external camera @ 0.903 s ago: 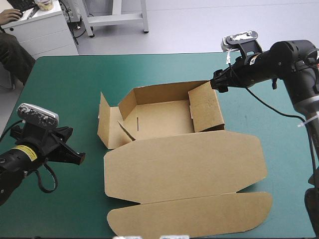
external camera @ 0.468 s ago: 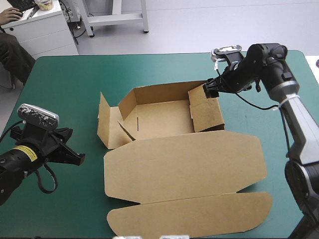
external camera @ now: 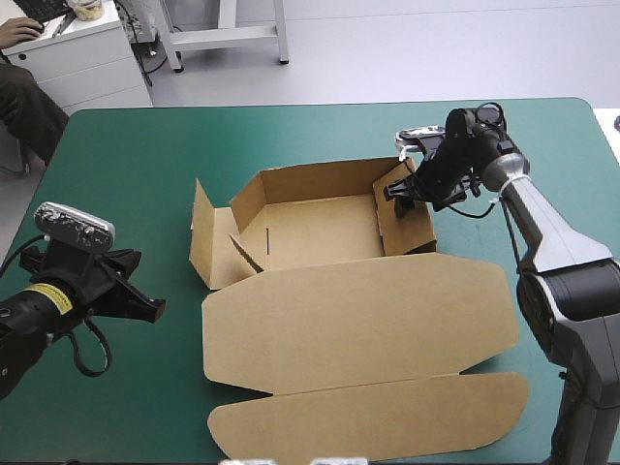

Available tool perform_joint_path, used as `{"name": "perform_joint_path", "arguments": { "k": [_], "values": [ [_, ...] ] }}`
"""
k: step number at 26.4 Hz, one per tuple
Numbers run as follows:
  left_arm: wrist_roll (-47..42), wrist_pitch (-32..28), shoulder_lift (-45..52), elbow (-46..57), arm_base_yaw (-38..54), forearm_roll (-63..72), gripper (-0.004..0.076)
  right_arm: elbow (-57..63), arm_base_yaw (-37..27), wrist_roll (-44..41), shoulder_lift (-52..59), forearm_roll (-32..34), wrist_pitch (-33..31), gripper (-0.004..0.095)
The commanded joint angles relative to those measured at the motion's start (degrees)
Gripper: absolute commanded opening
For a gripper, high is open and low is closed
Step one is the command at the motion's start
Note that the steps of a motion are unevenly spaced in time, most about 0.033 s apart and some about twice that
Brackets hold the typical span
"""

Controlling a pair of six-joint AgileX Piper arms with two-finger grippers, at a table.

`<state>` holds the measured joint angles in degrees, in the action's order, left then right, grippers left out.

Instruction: Fold the box

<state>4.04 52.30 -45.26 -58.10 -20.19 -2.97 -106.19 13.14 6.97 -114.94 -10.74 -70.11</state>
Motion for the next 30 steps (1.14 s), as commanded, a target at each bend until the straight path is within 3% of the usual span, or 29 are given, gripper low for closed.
{"name": "perform_joint_path", "arguments": {
  "k": [1, 6, 11, 20, 30],
  "values": [
    [-0.3, -3.4, 0.2, -1.4, 0.2, 0.3, 0.0015, -1.4, -0.3, 0.6, 2.7, -2.1, 1.8, 0.0506],
    [-0.5, -3.4, 0.2, -1.4, 0.2, 0.3, 0.0015, -1.4, -0.3, 0.6, 2.7, -3.7, 2.1, 0.0201],
    [-0.5, -3.4, 0.2, -1.4, 0.2, 0.3, 0.0015, -1.4, -0.3, 1.4, 2.6, -3.0, 1.4, -0.0023],
    [-0.3, -3.4, 0.2, -1.4, 0.2, 0.3, 0.0015, -2.1, -0.3, 2.7, 3.4, -2.2, -0.4, -0.0019],
    [-0.3, -3.4, 0.2, -1.4, 0.2, 0.4, 0.0015, -2.5, -4.0, 6.7, 17.8, -2.2, -1.7, -0.0020]
  ]
}}
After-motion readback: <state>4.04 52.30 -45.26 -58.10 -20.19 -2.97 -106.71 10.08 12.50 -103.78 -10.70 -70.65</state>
